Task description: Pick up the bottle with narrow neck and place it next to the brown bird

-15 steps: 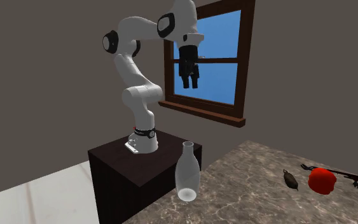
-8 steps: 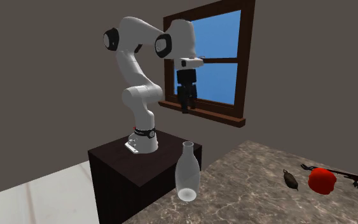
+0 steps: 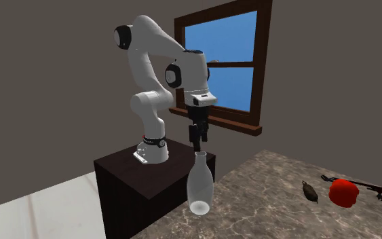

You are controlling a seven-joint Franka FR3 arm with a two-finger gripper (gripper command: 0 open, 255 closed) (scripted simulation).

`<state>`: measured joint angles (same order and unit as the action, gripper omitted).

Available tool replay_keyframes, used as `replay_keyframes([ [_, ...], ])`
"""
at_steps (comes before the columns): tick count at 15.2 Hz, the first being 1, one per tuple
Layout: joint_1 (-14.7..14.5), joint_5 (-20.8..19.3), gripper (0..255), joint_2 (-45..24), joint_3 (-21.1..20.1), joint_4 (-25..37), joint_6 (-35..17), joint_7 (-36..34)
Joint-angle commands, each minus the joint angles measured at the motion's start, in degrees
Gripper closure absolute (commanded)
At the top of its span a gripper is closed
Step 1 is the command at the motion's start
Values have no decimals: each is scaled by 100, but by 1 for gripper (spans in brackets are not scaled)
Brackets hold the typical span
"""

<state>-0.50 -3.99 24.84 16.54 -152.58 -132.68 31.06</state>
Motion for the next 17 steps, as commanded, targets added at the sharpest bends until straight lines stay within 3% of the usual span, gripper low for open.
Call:
replay_keyframes([
  [1, -62, 103, 0, -313, 135, 36, -219, 201],
  [8, -174, 273, 0, -846, 228, -173, -950, 331],
  [16, -173, 273, 0, -845, 227, -173, -949, 330],
  [17, -173, 273, 255, -845, 227, -173, -949, 330],
])
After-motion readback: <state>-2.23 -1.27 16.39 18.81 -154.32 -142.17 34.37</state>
